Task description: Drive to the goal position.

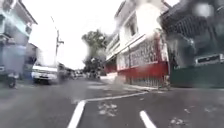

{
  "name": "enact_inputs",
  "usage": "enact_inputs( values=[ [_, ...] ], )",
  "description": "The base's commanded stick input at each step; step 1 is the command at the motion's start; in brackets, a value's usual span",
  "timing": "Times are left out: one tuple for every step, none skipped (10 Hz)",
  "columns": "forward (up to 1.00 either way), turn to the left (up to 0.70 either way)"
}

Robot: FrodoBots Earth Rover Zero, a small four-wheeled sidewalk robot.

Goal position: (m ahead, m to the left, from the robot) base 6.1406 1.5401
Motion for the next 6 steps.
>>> enact_inputs(
  values=[
    [1.00, 0.11],
    [1.00, 0.02],
    [1.00, -0.14],
    [1.00, -0.34],
    [1.00, -0.40],
    [1.00, -0.40]
  ],
)
